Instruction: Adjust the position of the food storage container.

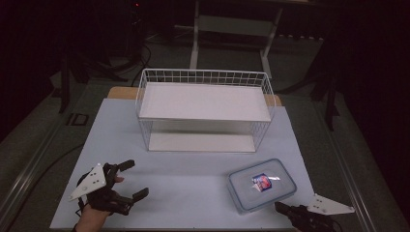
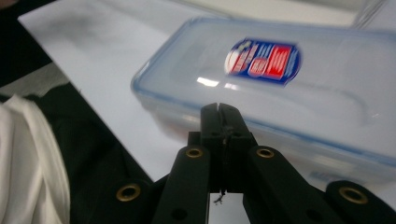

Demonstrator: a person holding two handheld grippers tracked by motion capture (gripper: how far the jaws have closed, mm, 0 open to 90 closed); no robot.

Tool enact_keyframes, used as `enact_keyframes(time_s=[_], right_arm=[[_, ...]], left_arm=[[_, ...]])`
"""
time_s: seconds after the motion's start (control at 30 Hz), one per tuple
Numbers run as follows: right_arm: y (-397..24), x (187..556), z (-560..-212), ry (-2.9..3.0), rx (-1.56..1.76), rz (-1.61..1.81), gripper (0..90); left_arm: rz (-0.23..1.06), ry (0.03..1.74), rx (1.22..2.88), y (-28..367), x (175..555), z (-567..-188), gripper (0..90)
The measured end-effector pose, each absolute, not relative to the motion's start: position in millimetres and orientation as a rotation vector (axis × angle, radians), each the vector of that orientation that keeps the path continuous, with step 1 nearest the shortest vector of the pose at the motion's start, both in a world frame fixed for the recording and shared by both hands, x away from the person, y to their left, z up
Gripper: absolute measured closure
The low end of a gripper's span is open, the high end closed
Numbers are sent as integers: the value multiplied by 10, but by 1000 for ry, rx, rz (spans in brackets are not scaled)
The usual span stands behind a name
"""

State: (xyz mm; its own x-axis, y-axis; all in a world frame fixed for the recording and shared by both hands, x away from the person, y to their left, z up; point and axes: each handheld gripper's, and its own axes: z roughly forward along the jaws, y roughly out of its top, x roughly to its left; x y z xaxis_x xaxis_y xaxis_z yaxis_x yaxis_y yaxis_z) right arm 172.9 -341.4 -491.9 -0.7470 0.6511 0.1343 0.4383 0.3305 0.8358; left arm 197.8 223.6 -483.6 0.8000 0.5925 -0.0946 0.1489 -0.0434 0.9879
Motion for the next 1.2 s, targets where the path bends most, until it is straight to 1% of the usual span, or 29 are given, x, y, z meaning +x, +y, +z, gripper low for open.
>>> enact_keyframes(time_s=[0.3, 0.73, 1.0, 1.2], right_arm=[[-3367, 1822, -5177, 2494, 1000, 1285, 899], [-3223, 1929, -5211, 2514, 941, 1272, 898], [-3018, 2031, -5197, 2567, 861, 1242, 899], [-2953, 2108, -5211, 2580, 852, 1251, 899]], left_arm=[[404, 597, 1602, 2244, 1982, -4830, 6], [408, 592, 1606, 2241, 1981, -4829, 6], [411, 593, 1601, 2245, 1979, -4825, 6], [414, 590, 1604, 2241, 1977, -4824, 6]])
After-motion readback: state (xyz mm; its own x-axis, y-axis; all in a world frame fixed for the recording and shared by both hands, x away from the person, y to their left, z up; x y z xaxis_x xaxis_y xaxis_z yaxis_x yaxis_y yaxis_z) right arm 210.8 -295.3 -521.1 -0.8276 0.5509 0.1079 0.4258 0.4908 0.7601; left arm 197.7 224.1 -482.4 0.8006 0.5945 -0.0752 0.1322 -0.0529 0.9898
